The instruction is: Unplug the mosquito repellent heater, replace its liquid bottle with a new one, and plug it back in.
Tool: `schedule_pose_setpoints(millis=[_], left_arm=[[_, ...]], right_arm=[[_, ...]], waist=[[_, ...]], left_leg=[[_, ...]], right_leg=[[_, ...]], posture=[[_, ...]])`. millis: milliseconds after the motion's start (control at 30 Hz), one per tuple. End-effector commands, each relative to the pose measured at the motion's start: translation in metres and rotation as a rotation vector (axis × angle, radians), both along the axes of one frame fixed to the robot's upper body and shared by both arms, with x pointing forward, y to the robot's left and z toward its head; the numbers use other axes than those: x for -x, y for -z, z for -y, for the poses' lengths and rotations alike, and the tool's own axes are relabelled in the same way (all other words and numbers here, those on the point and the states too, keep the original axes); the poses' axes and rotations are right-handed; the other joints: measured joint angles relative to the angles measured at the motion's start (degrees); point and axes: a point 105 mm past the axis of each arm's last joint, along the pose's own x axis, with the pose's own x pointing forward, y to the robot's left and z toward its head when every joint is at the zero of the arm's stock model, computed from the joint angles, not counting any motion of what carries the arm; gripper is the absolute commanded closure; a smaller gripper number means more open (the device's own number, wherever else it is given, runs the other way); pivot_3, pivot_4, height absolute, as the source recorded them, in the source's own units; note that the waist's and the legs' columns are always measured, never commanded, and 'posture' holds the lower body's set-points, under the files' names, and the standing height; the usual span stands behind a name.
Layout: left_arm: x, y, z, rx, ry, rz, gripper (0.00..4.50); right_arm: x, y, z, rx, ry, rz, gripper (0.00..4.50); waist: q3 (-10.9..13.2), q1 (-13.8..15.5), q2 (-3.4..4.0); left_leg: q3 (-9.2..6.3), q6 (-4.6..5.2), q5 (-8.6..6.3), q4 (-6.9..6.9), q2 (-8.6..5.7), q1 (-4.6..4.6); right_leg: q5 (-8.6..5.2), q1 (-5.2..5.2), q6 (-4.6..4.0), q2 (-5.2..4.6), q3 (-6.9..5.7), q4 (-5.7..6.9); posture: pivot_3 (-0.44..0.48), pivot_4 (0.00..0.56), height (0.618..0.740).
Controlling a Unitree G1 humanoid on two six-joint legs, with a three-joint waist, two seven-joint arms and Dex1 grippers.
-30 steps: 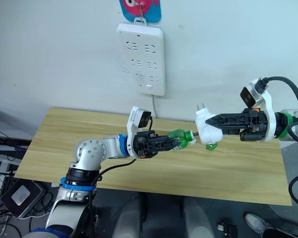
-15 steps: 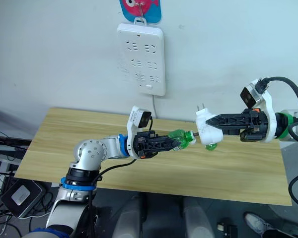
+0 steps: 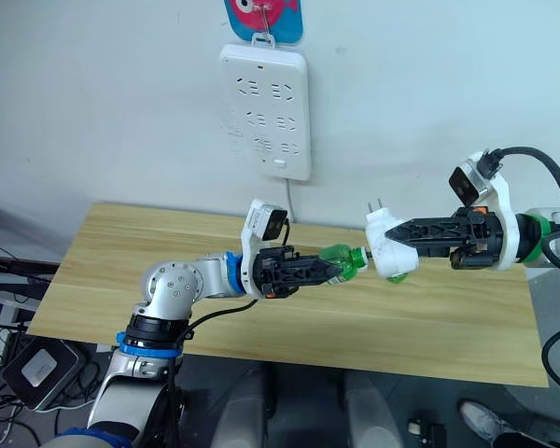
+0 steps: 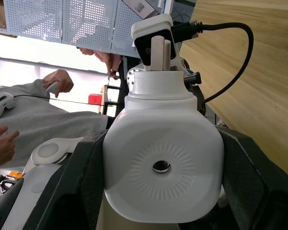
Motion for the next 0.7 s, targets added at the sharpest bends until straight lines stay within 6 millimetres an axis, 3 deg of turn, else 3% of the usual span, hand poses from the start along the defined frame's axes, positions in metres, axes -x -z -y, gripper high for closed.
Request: schedule_pose_setpoints(millis=[33,233,700], left_arm=[[0.002,-0.009,0.002,0.024,0.014,0.036,2.26],[0.005,-0.009,0.004,0.026,0.018,0.042,2.26],[0.009,-0.007,0.020,0.029,0.049,0.051,2.26]], right_arm=[[0.006,-0.008,-0.002,-0.018,-0.032,0.028,1.56],[0.005,-0.006,-0.006,-0.013,-0.027,0.040,1.56],[0.020,-0.015,-0.038,0.015,-0.142,0.211,1.56]], waist=[[0.0,0.0,0.00],[0.0,0.0,0.00],[0.0,0.0,0.00]], left_leg=[[0.00,0.00,0.00,0.00,0.00,0.00],[0.00,0.00,0.00,0.00,0.00,0.00],[-0.02,0.00,0.00,0.01,0.00,0.00]], right_leg=[[0.00,0.00,0.00,0.00,0.00,0.00],[0.00,0.00,0.00,0.00,0.00,0.00],[0.00,0.03,0.01,0.00,-0.01,0.00]], posture=[[-0.100,0.340,0.740],[-0.100,0.340,0.740],[-0.111,0.336,0.740]])
